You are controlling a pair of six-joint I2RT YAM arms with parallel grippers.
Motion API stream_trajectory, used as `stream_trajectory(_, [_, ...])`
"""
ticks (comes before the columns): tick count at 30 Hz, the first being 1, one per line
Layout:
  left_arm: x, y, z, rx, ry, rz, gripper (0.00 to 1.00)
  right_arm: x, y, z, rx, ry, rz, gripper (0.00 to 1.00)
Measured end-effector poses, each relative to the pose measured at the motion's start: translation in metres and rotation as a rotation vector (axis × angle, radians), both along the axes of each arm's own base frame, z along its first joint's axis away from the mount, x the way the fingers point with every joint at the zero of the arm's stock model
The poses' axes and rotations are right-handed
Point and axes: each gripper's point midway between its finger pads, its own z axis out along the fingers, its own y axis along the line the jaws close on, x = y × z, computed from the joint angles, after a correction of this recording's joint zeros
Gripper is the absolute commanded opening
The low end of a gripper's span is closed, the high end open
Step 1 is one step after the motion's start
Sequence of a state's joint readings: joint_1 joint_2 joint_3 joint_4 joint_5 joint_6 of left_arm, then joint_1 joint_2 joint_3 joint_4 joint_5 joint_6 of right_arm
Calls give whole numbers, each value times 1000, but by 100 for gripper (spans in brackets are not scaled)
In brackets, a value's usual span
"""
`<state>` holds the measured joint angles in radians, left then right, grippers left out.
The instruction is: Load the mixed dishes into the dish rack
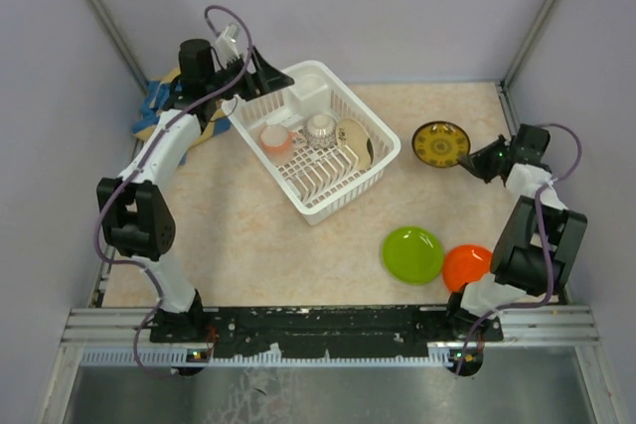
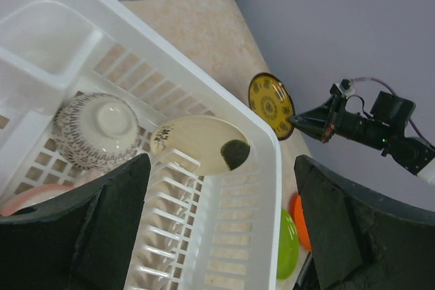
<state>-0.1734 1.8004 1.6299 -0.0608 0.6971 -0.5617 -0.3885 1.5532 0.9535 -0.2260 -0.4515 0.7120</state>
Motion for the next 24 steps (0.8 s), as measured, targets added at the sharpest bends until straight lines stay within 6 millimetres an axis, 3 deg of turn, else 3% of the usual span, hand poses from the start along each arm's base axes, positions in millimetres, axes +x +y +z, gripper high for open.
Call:
stream_trajectory(7, [-25, -40, -1, -15, 24, -122, 93, 18, -1, 52, -6, -111, 11, 0])
stream_trajectory(8, [-27, -45, -1, -20, 30, -135, 92, 22, -2, 66, -12, -143, 18, 0])
stream_trajectory(13, [-30, -65, -1, -71, 90, -184, 89, 34, 7, 97, -28, -203, 51, 0])
stream_trajectory(17, [-31, -77, -5, -145, 190, -206, 88, 44, 32, 122, -28, -253, 113, 0])
stream_trajectory(24, [-34, -98, -15, -224, 303, -252, 88, 50, 102, 156, 15, -319, 265, 0])
